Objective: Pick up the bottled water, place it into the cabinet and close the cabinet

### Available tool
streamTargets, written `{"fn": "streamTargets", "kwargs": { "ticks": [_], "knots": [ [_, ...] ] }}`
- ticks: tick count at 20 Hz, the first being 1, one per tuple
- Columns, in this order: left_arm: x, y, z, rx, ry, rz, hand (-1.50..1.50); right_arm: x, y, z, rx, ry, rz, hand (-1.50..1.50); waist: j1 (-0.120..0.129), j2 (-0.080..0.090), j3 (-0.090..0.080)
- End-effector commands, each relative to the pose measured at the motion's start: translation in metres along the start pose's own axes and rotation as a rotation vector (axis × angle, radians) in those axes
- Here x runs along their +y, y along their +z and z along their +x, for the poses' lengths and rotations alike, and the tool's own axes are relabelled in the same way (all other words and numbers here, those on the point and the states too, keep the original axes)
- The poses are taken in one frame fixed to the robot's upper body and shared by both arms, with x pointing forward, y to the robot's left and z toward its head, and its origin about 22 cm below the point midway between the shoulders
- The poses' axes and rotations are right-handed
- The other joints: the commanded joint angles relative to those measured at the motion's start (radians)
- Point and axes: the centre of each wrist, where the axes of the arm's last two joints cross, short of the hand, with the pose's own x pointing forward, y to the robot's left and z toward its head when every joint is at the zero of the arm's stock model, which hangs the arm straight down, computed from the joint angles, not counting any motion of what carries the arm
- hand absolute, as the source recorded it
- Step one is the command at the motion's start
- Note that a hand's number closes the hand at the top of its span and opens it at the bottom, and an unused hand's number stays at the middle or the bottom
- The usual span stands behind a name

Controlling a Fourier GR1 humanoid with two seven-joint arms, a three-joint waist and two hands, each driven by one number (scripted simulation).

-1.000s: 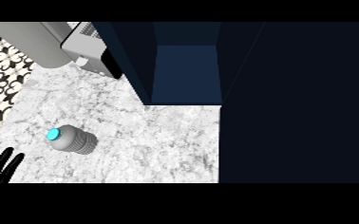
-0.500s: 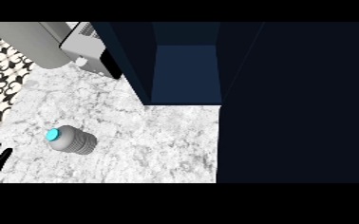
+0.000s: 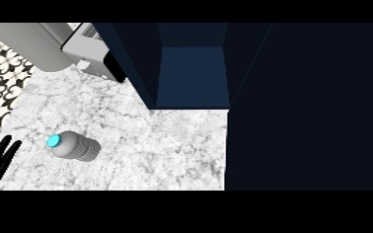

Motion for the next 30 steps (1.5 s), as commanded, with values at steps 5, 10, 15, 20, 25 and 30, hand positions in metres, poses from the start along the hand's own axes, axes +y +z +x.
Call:
{"fn": "streamTargets", "kwargs": {
  "ticks": [5,10,15,20,25,30],
  "knots": [
    [0.025,-0.02,-0.024,0.054,-0.045,-0.004,-1.5,0.004,0.007,0.02,0.005,0.0,0.003,-1.5,-0.002,0.0,0.0],
    [0.043,-0.048,-0.052,0.092,-0.042,-0.016,-1.5,0.008,0.005,0.0,-0.023,-0.005,0.017,-1.5,-0.008,0.001,-0.001],
    [0.047,-0.051,-0.079,0.134,-0.015,0.024,-1.5,0.017,-0.001,0.004,0.016,-0.006,0.021,-1.5,-0.004,0.002,-0.001],
    [0.059,-0.05,-0.107,0.171,0.028,0.068,-1.5,0.004,0.012,0.014,-0.008,0.002,0.024,-1.5,-0.012,0.002,-0.001],
    [0.05,-0.057,-0.126,0.213,0.084,0.05,-1.5,0.006,0.008,0.01,-0.002,-0.01,0.024,-1.5,-0.007,0.002,-0.001],
    [0.048,-0.052,-0.144,0.187,0.103,0.042,-1.5,-0.001,0.011,0.006,-0.003,-0.02,0.032,-1.5,-0.012,0.004,-0.002]
  ]
}}
